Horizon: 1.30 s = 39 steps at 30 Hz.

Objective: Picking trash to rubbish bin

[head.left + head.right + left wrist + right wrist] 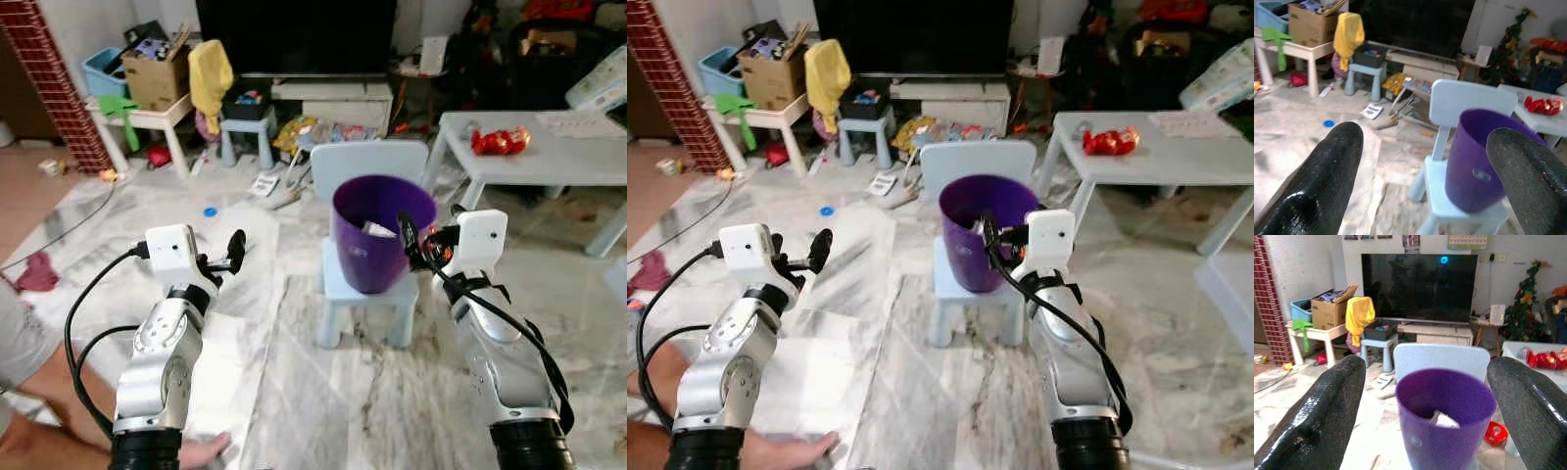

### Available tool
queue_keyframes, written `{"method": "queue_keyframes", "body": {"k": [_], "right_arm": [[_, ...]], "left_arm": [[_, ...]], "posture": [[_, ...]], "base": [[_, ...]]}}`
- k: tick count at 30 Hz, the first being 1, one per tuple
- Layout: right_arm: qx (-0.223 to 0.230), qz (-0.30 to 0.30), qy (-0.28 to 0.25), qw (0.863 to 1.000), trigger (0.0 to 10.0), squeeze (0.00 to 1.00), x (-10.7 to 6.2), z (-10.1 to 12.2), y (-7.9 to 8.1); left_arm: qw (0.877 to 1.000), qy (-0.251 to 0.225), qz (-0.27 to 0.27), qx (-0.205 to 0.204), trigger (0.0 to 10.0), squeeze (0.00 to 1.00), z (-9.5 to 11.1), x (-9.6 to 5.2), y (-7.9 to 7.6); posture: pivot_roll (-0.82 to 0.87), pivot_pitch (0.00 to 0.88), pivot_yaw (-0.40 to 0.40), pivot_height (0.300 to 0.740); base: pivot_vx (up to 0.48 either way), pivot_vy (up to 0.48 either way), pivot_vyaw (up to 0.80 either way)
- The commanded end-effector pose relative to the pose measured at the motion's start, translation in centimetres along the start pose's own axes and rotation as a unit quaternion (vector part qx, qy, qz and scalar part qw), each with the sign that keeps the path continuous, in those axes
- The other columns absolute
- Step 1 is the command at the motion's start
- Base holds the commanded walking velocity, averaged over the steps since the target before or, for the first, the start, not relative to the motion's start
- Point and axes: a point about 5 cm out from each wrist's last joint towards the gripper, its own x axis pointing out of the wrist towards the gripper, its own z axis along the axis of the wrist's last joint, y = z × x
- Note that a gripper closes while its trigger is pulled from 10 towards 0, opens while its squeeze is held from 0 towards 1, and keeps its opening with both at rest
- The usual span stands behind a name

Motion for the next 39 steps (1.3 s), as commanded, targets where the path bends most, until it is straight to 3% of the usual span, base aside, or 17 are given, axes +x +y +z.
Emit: {"method": "queue_keyframes", "body": {"k": [1, 28, 39], "right_arm": [[-0.006, -0.009, -0.003, 1.0, 10.0, 0.0, -0.02, 0.24, -0.55], [-0.008, -0.013, 0.002, 1.0, 10.0, 0.0, -0.12, 0.05, -0.7], [-0.007, -0.013, 0.002, 1.0, 10.0, 0.0, -0.03, 0.03, -0.69]], "left_arm": [[1.0, 0.004, -0.008, -0.004, 10.0, 0.0, -0.17, 0.06, -0.45], [1.0, 0.004, -0.013, 0.002, 10.0, 0.0, -0.19, 0.16, -0.55], [0.999, -0.004, -0.036, 0.002, 10.0, 0.0, -0.11, 0.03, -0.75]], "posture": [[0.0, 0.0, 0.01, 0.74], [0.0, 0.0, 0.009, 0.74], [0.0, 0.0, 0.012, 0.74]], "base": [[-0.277, 0.0, 0.0], [-0.254, 0.0, 0.0], [0.0, 0.0, -0.76]]}}
